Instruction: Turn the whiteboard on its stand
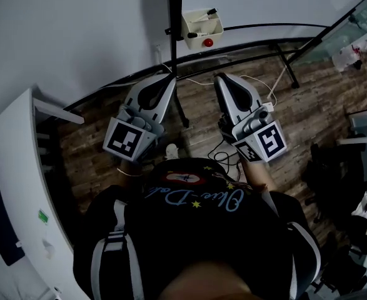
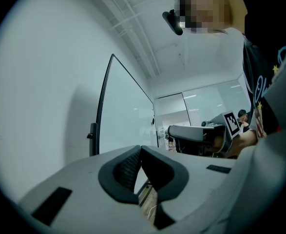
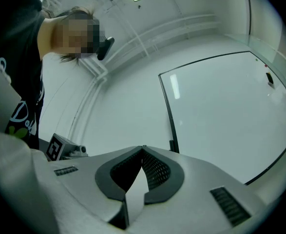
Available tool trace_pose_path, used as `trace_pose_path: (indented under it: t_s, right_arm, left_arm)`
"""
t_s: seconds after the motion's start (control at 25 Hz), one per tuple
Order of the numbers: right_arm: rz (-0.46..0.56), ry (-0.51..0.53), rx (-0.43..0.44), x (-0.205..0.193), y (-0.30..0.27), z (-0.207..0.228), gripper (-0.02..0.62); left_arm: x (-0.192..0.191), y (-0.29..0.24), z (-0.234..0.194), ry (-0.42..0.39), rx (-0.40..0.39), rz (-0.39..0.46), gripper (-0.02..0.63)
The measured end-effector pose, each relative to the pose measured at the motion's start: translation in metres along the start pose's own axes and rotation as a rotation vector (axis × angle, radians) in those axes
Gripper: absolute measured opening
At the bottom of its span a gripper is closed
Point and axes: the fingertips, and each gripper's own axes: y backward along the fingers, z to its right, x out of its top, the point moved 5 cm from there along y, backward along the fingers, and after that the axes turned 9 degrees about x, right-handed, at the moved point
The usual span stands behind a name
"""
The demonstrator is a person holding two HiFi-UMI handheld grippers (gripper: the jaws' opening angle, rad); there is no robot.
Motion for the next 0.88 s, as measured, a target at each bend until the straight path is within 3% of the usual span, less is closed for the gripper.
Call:
trace_pose_path:
  t_s: [0.6, 0.88]
  right_arm:
    - [-0.041, 0.037, -0.095, -0.019, -0.049, 0.024, 0.015]
    - [-0.058, 0.043, -0.125, -0.030, -0.066, 0.026, 0.015]
  left_arm:
    - [-0.015, -0.042, -0.059, 0.023, -0.127, -0.012, 0.014]
    - [-0.023, -0.046, -0.082, 0.050, -0.141, -0.011, 0.014]
